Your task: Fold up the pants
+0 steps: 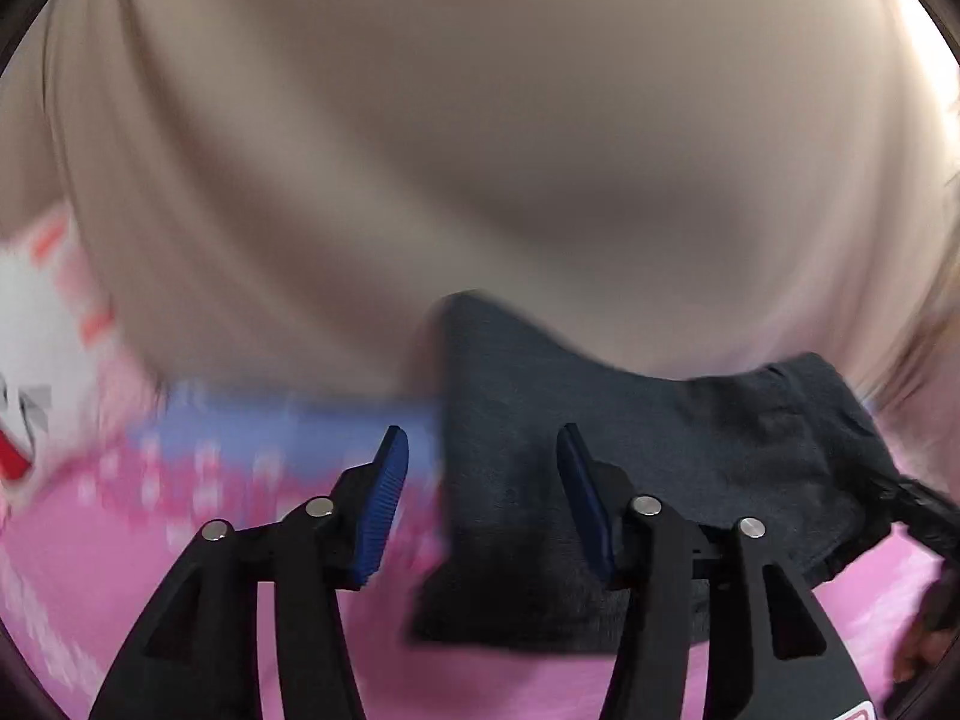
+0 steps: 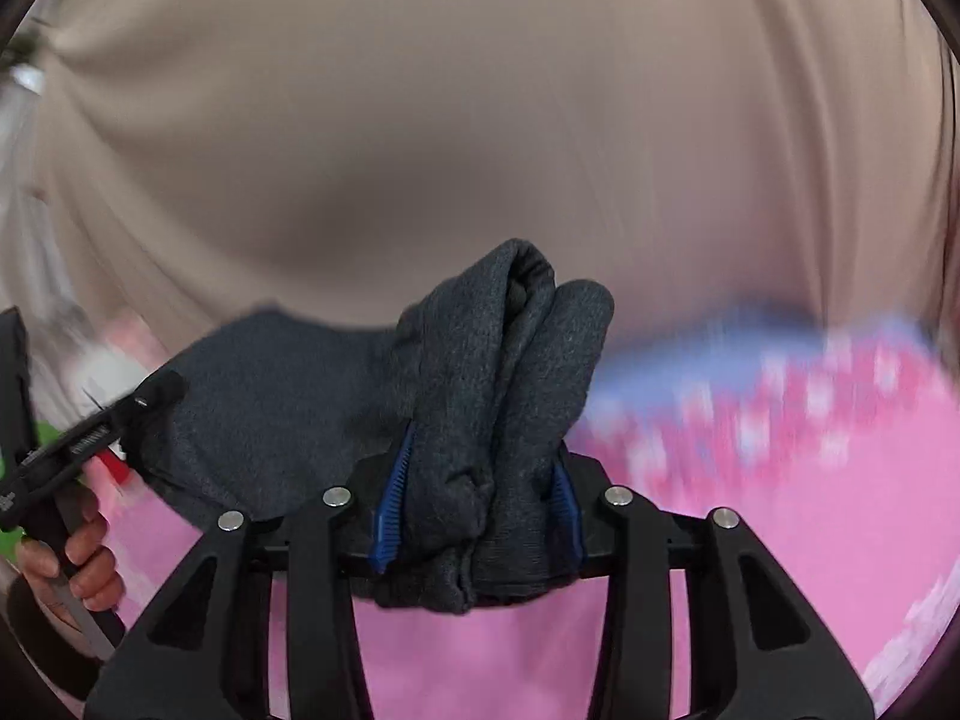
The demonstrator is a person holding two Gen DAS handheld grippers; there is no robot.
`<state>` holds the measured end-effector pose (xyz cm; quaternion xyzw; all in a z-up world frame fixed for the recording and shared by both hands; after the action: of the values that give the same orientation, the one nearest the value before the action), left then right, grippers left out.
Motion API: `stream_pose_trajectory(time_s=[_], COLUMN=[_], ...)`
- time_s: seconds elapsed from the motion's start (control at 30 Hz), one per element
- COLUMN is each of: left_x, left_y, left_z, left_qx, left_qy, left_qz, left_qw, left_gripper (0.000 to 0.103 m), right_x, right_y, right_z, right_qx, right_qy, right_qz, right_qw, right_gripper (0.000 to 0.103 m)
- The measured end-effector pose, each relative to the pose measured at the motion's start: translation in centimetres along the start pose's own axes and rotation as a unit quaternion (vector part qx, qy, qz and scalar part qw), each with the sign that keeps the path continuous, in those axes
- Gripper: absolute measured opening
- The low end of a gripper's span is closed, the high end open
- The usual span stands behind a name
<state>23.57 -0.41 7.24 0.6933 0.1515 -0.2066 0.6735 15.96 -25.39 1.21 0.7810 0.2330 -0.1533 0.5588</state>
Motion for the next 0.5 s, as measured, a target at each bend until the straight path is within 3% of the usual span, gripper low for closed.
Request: stream_pose_trajectory(time_s=[0.03, 0.07, 0.1, 0.17, 0.23, 0.27, 0.33, 0.4, 0.43, 0.47, 0.5], left_x=[2.9, 4.6, 4.9, 4.2, 4.2, 4.8, 6.5, 9.6, 10.9, 12.2, 11.7], left_y=[-2.7, -5.0, -6.1, -6.6, -6.0, -5.5, -4.6, -5.2, -6.0, -6.9, -6.7], left_z=[-0.6, -1.2, -1.7, -2.9, -3.3, -3.3, -2.8, -2.8, -2.6, -2.3, -2.2], left_qx=[0.001, -0.009, -0.025, -0.065, -0.089, -0.1, -0.104, -0.116, -0.126, -0.15, -0.154], left_qy=[0.033, 0.025, 0.004, -0.011, -0.017, -0.021, -0.012, -0.004, -0.021, -0.058, -0.055], left_qz=[-0.052, -0.091, -0.102, -0.091, -0.097, -0.104, -0.12, -0.166, -0.186, -0.215, -0.199], left_qw=[0.9981, 0.9955, 0.9944, 0.9936, 0.9911, 0.9893, 0.9872, 0.9793, 0.9742, 0.9632, 0.9663], left_gripper=[0.038, 0.036, 0.037, 0.046, 0.072, 0.077, 0.087, 0.087, 0.084, 0.081, 0.073], right_x=[1.5, 1.6, 1.4, 0.7, 0.9, 1.3, 2.8, 4.0, 4.3, 4.7, 5.2], right_y=[-2.0, -2.9, -3.3, -2.9, -2.5, -2.4, -2.4, -2.9, -3.1, -3.3, -3.4], right_z=[1.7, 2.2, 2.6, 2.8, 2.2, 2.0, 1.6, 2.4, 2.9, 3.4, 3.8], right_qx=[0.021, 0.03, 0.033, 0.031, 0.033, 0.034, 0.025, 0.026, 0.037, 0.051, 0.064], right_qy=[-0.008, -0.004, -0.004, -0.002, 0.016, 0.019, 0.005, -0.018, -0.019, -0.014, -0.007], right_qz=[-0.026, -0.028, -0.026, -0.02, -0.023, -0.026, -0.038, -0.046, -0.049, -0.055, -0.063], right_qw=[0.999, 0.999, 0.999, 0.999, 0.999, 0.999, 0.999, 0.998, 0.998, 0.997, 0.996], right_gripper=[0.04, 0.04, 0.04, 0.042, 0.059, 0.069, 0.07, 0.07, 0.07, 0.073, 0.076])
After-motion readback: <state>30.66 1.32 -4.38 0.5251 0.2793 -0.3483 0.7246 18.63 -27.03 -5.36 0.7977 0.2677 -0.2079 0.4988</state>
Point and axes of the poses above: each gripper's, at about its wrist camera, not at the fingertips, and x roughly the way its jaws point, z to its right, y to its top, the point moved 5 cm from there along x, roughly the way its jaws point, and after that the axes turned 1 degree about y, right-handed, at the moved point
